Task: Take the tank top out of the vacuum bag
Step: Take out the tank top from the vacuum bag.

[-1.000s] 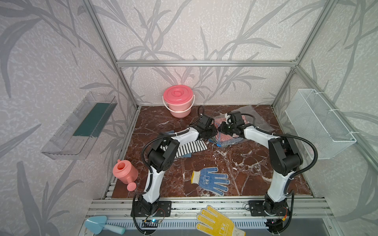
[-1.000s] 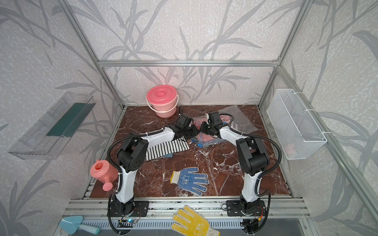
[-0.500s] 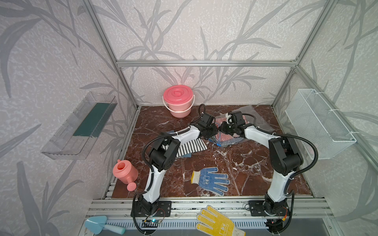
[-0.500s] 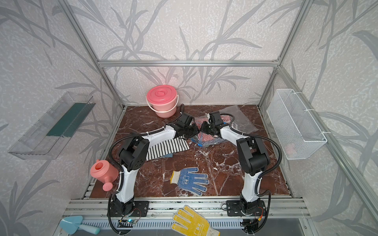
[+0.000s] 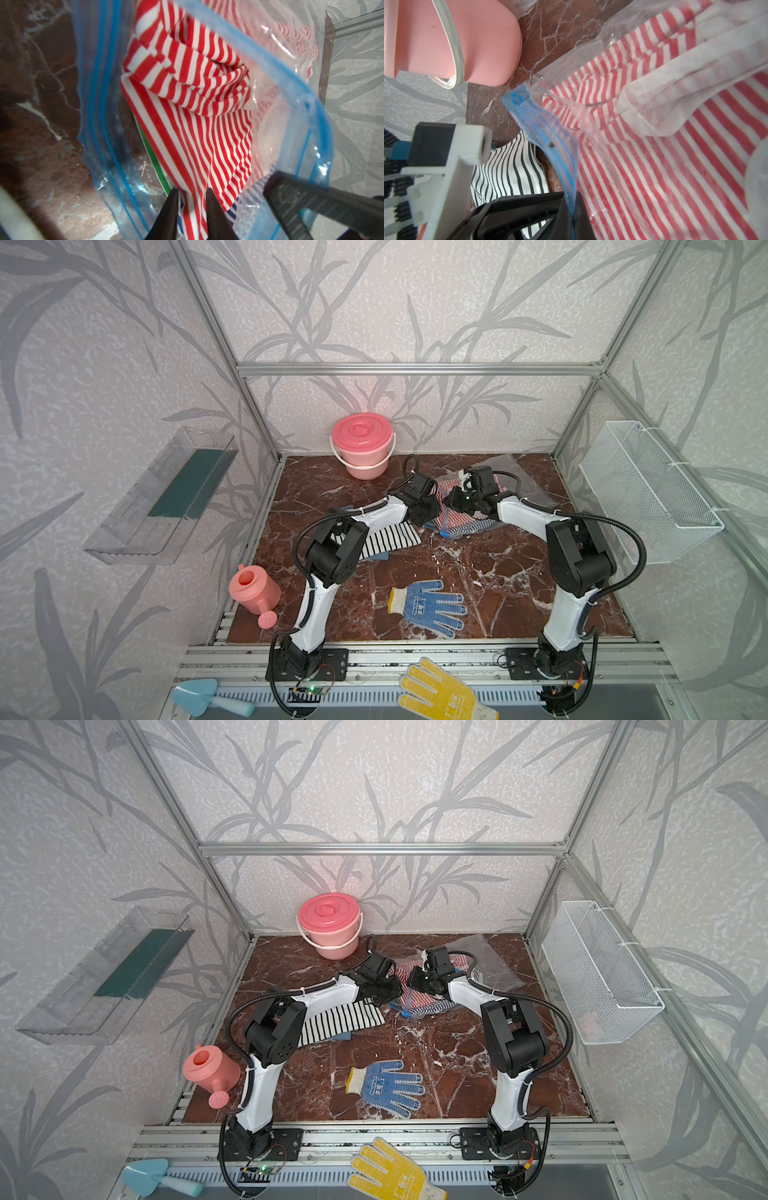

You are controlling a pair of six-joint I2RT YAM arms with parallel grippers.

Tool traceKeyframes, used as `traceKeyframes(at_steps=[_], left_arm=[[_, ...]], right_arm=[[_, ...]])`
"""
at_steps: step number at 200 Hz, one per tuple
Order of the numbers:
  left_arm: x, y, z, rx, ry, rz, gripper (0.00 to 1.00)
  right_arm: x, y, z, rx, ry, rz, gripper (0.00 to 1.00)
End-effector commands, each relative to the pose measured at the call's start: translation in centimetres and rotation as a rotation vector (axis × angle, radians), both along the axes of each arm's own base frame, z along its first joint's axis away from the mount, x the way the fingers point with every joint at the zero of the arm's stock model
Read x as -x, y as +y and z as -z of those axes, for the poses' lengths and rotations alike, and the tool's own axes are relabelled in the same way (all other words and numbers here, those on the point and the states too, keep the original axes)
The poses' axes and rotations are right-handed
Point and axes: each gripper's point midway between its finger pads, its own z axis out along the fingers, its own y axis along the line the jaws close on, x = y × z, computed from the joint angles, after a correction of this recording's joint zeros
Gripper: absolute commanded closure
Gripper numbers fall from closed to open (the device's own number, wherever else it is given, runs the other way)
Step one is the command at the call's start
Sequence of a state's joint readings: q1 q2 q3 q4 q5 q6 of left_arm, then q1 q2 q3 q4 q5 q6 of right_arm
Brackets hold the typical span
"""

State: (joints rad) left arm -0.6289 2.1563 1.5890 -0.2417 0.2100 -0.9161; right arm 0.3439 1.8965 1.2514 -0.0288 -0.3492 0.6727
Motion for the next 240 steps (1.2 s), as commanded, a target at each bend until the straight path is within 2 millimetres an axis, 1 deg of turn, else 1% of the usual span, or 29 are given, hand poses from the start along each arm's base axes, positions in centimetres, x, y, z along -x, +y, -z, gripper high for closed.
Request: traceKeyframes(at_steps=[1,31,71,115,135,150,162,182,199,219,229,240], left_arm=[[0.0,0.5,1.4,-0.067,0.013,-0.001,0.74],[-0.3,0.2,1.5,-0.048,0.013,-0.007,0.74],[-0.9,-0.4,0.4,-0.028,-0.005,-0.003,0.75],[-0.8,-0.4,-1.1,-0.011,-0.051,-0.002,0.75],[-0.9,-0.4,-0.7,-0.022,-0.042,-0.003,0.75],[-0.9,-0.7,-0.1,-0.018,-0.020,0.002,0.75],[-0.8,-1.0,0.0,-0.002,-0.016,0.005,0.76],[-1.1,-1.0,-0.4,0.011,-0.030,-0.004,0.80],[-1.2,-1.0,-0.9,0.010,-0.043,0.000,0.91],[-1.5,-1.1,-1.1,0.000,-0.051,0.001,0.93],[-1.6,-1.1,-1.0,-0.004,-0.051,0.005,0.98],[-1.6,-1.1,-0.9,-0.007,-0.044,0.004,1.00]], right_arm=[[-0.4,-0.2,-0.3,-0.018,-0.014,0.011,1.00],[-0.5,-0.2,-0.3,-0.022,-0.014,0.011,1.00],[-0.4,-0.2,-0.3,-0.019,-0.014,0.010,1.00],[-0.5,-0.3,0.0,-0.012,-0.011,0.013,1.00],[-0.5,-0.3,0.0,-0.011,-0.011,0.015,1.00],[-0.5,-0.3,0.1,-0.012,-0.010,0.014,1.00],[-0.5,-0.3,0.1,-0.011,-0.008,0.013,1.00],[-0.5,-0.3,0.2,-0.008,-0.008,0.013,1.00],[-0.5,-0.3,0.2,-0.008,-0.009,0.013,1.00],[-0.5,-0.3,0.3,-0.010,-0.006,0.013,1.00],[-0.5,-0.3,0.3,-0.010,-0.005,0.012,1.00],[-0.5,-0.3,0.3,-0.009,-0.004,0.013,1.00]])
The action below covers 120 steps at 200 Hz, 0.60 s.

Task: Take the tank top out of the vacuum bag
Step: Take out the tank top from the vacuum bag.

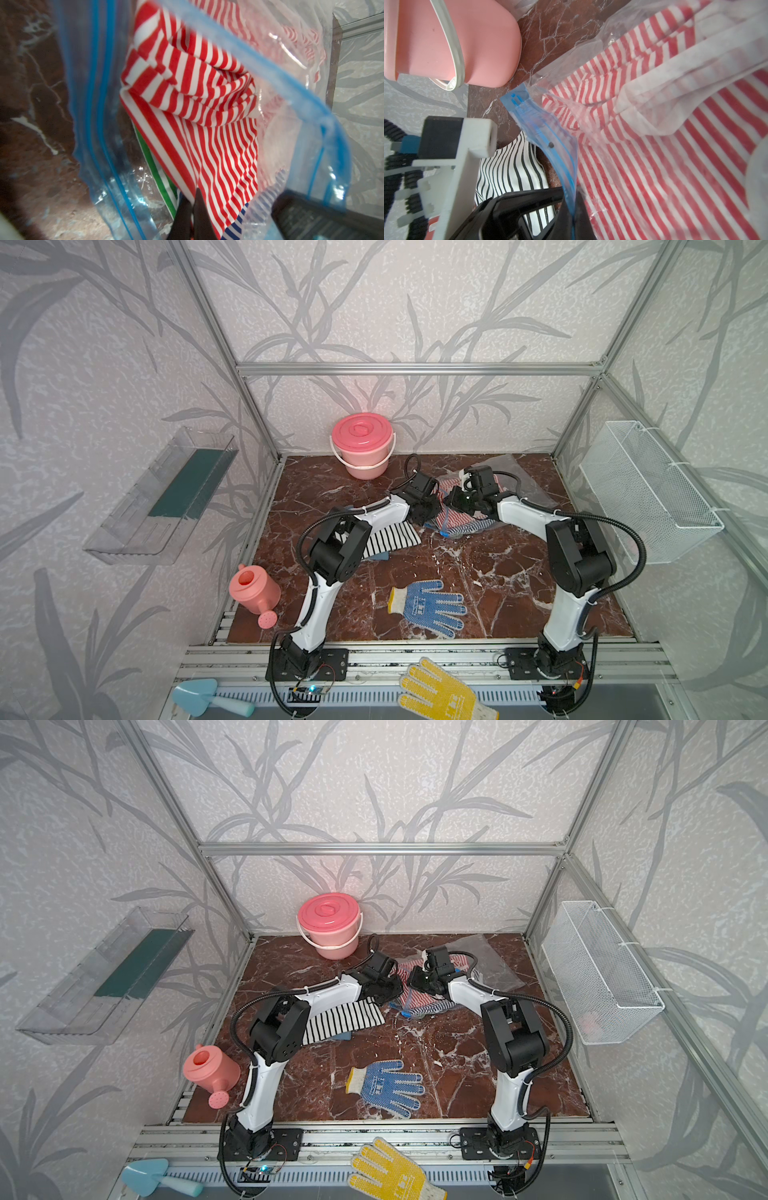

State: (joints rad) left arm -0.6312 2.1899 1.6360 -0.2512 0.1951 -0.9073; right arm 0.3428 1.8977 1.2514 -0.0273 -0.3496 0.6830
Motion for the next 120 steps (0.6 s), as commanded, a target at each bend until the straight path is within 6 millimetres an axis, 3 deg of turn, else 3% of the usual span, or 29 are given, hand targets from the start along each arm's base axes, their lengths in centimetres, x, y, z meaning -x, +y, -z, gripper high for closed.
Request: traceKeyframes(at_steps=[1,79,120], left_arm=[[-0.8,-0.7,-1.0,0.004,-0.029,0.006,1.00],[0.0,0.2,-2.5,-0.020,-0.046,0.014,1.00],[0.2,1.4,-4.8,-0.028,-0.105,-0.005,1.00]], right_arm=[[-0.5,-0.2,0.3,-0.003,-0.010,0.005,1.00],[-0.5,-0.6,0.4,0.023,-0.010,0.011,1.00],[-0.5,-1.0,0.3,0.047,0.000,0.026,1.00]])
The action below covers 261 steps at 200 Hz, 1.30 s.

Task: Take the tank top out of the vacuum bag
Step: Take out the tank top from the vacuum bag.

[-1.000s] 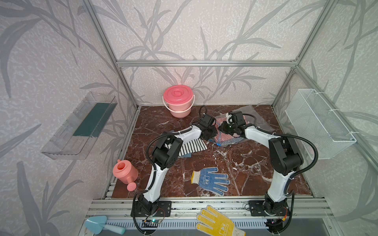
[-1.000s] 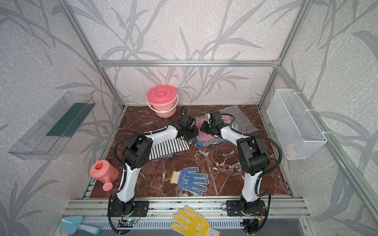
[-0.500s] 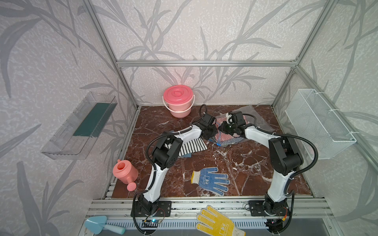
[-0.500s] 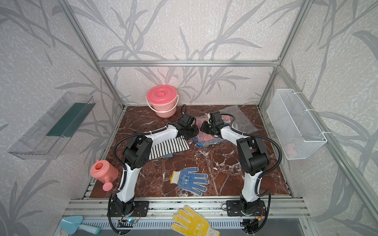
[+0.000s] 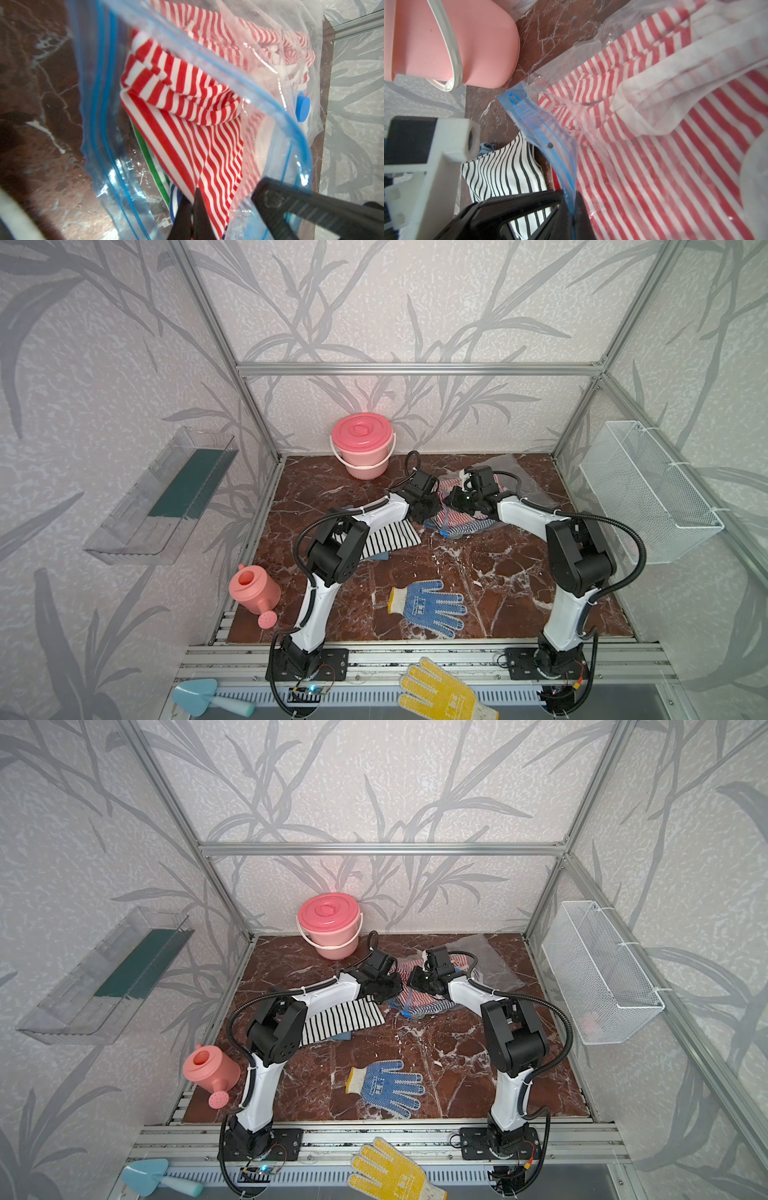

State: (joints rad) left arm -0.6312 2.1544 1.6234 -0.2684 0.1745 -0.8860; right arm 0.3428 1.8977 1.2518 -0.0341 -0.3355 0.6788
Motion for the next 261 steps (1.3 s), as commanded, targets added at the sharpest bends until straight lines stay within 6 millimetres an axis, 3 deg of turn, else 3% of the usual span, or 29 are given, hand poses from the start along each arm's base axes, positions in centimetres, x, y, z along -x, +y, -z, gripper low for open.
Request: traceKeyframes(at_steps=[1,41,148,189,261], left_arm=[[0.0,0.9,-3.7,-0.009,-0.082,-0.008,1.00],[0.4,1.3,-5.8,-0.004,-0.119,0.002,1.00],[1.8,1.1,-8.4,0.058,-0.158,0.057,1.00],[1.9,1.6,-10.0,0.048,-0.203,0.064,1.00],[1.6,4.9,-12.3,-0.018,-0.283,0.009,1.00]], right_arm=[[-0.5,-0.8,0.2,0.034,0.000,0.020,1.00],[-0.4,-0.7,-0.6,0.064,-0.013,0.018,1.00],[-1.2,0.8,-4.4,0.233,-0.051,-0.030,1.00],[-1.3,1.7,-4.0,0.324,-0.038,-0.062,1.00],[-0.9,2.1,-3.2,0.328,-0.015,-0.072,1.00]])
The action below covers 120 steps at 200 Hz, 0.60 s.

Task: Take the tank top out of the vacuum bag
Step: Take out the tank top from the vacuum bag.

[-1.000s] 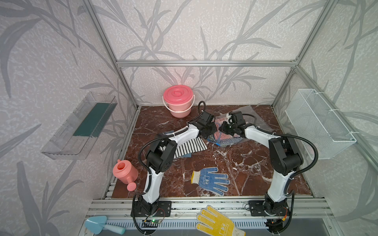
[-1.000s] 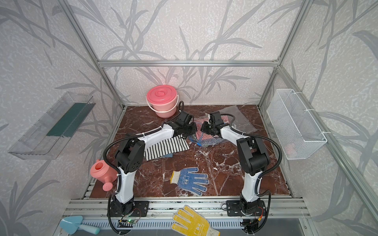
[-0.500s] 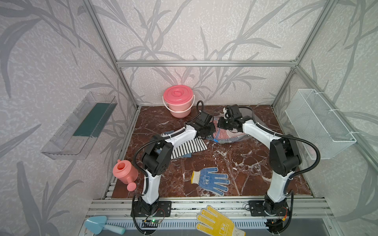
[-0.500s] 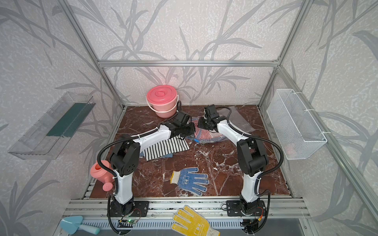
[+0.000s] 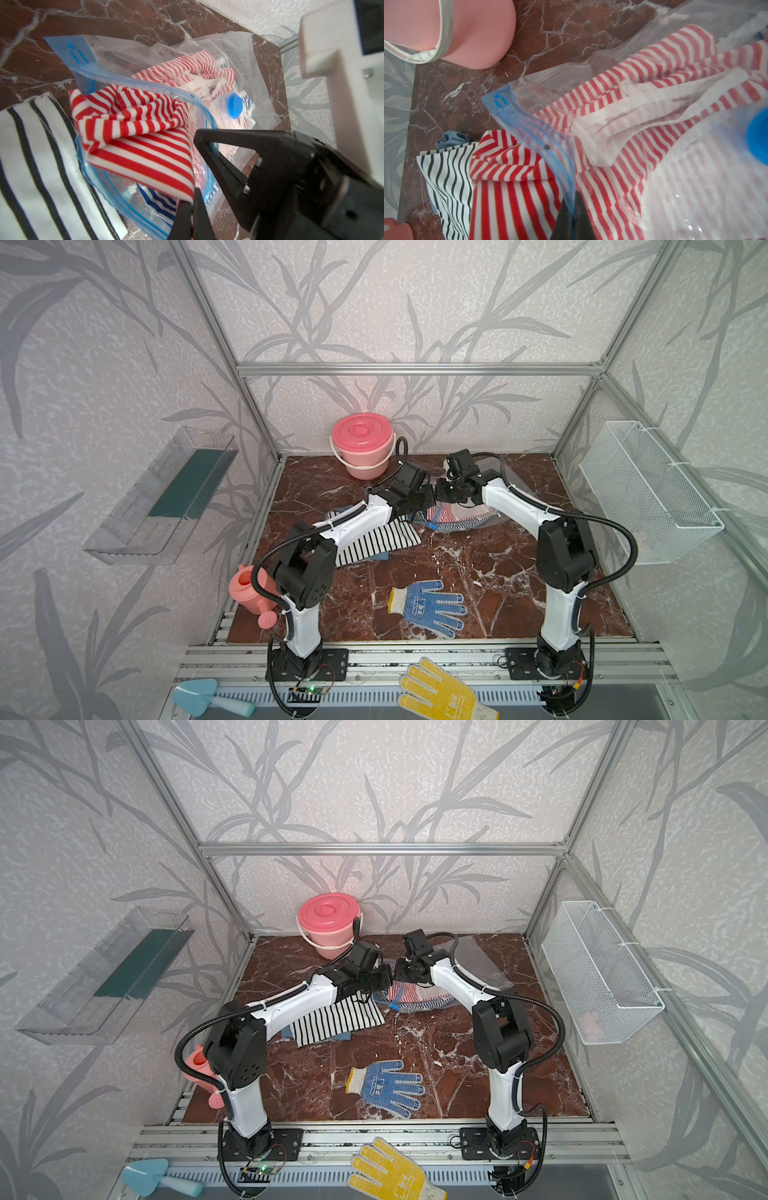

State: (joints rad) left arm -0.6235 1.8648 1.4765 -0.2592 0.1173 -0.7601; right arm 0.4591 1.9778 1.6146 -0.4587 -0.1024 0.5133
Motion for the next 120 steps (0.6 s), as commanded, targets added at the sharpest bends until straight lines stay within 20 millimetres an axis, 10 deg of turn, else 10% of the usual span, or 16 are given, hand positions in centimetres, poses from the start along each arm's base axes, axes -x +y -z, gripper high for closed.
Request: traceKeyframes(at_steps=[1,120], left_arm=[[-0.3,1.9,-3.1,-0.004,-0.078,-0.036,1.00],[4.4,7.1,2.1,-0.003,0.077,-0.170,1.00]], right_arm=[[-0.3,-0.3,-0.1,0.027,-0.004,0.005,1.00],[-0.1,0.7,1.1,-0.022,0.025,-0.024,1.00]])
